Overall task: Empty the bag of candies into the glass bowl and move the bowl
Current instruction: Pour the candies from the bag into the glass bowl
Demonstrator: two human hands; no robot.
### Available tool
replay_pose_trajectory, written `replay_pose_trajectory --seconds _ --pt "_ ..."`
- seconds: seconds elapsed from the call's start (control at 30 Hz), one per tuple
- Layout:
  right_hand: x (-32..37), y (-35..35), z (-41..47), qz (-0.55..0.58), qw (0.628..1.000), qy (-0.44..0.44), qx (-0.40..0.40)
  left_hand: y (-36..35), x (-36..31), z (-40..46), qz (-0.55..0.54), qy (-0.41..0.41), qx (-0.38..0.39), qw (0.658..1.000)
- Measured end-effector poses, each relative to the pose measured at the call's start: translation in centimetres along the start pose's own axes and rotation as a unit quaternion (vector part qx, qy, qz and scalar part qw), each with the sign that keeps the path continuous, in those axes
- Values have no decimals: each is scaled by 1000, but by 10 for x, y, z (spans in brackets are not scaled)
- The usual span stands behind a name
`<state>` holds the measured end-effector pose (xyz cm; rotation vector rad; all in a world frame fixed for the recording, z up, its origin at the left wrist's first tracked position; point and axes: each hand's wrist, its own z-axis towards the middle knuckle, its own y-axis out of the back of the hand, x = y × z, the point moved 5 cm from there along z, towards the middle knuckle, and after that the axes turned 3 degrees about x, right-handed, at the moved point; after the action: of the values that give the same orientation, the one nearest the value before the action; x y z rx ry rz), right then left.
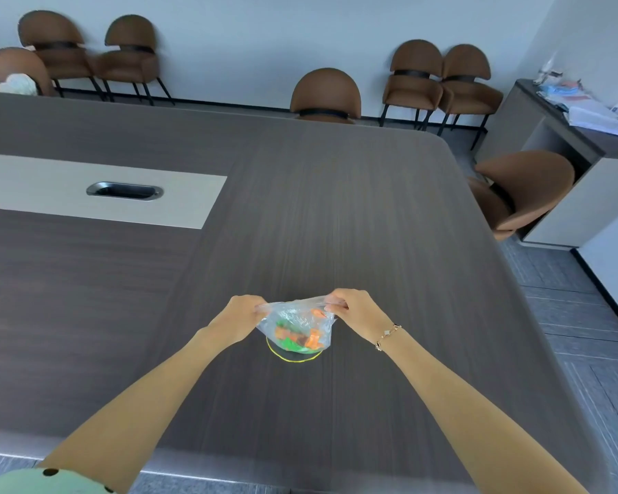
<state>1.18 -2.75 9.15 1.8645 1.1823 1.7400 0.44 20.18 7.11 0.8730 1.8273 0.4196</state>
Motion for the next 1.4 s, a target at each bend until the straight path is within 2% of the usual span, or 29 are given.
replay_pose_trajectory --seconds 0.17,0.3,0.63,1.07,1.4 --pt "6 9 1 -27 999 16 1 8 -4 1 17 -11 4 1000" --pt "14 15 3 -96 994 39 -21 16 -7 -1 20 -26 -1 999" --pt "29 31 6 -11 999 46 -6 32 -20 -6 21 -57 -31 998" --pt "40 47 7 -25 997 60 -41 41 -34 -7 25 -86 -64 994" --pt "46 63 11 -42 993 71 -81 56 -54 -10 73 -117 -89 986"
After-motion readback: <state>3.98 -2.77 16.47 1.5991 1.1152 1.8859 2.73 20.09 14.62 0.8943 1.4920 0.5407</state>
